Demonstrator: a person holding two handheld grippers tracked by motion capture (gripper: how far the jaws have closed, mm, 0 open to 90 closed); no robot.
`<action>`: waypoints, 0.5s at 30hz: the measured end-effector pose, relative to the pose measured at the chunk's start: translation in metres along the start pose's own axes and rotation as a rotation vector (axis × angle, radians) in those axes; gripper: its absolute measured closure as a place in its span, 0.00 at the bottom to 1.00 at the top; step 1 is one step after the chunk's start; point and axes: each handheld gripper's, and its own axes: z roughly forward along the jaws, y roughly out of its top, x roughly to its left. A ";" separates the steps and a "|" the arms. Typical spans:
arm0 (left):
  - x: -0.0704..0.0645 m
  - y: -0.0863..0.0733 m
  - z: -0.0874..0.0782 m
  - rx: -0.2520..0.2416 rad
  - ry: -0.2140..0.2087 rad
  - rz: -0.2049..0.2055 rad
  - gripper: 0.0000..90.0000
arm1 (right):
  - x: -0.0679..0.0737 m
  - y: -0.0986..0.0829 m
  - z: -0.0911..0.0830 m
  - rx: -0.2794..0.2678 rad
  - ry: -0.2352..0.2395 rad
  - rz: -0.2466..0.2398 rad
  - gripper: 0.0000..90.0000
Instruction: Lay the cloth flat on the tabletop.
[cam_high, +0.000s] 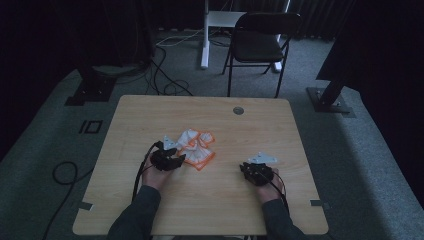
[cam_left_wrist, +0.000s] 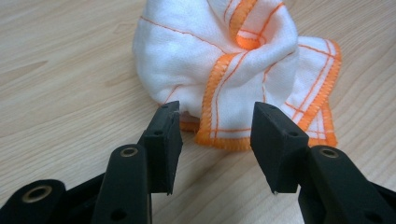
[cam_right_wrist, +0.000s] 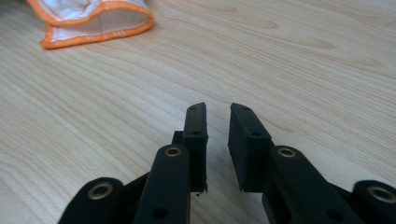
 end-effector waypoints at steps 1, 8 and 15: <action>-0.001 0.000 0.001 0.000 0.005 0.001 0.61 | 0.002 0.000 0.001 0.000 0.005 -0.005 0.86; -0.005 0.000 0.004 0.023 0.009 0.021 0.88 | 0.008 0.003 0.004 -0.001 0.015 -0.027 0.86; -0.005 -0.002 -0.010 -0.010 0.005 0.016 0.97 | 0.012 0.004 0.005 -0.005 0.017 -0.038 0.86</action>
